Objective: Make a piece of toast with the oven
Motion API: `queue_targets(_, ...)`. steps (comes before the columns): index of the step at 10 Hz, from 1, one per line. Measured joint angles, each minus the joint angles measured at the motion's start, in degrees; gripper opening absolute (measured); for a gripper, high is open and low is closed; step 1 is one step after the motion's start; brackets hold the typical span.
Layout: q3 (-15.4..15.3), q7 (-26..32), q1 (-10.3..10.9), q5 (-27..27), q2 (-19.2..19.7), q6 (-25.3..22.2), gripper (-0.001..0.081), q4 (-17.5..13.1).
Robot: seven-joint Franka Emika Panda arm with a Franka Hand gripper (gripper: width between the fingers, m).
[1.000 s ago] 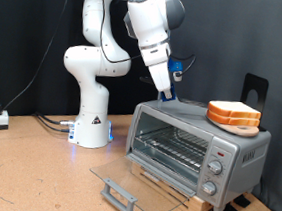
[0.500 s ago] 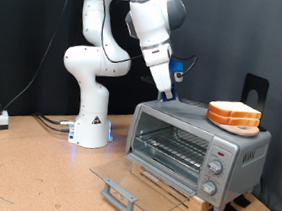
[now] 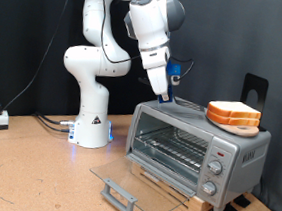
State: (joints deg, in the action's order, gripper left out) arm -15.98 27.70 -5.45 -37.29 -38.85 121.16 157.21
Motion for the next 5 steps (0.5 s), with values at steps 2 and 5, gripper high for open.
queue_targets(2, -0.01, 0.00, -0.12, -0.03, 0.00, 0.82, 0.0425, 0.04)
queue_targets(5, -0.39, 0.01, -0.09, -0.47, 0.12, 4.04, 0.0425, -0.38)
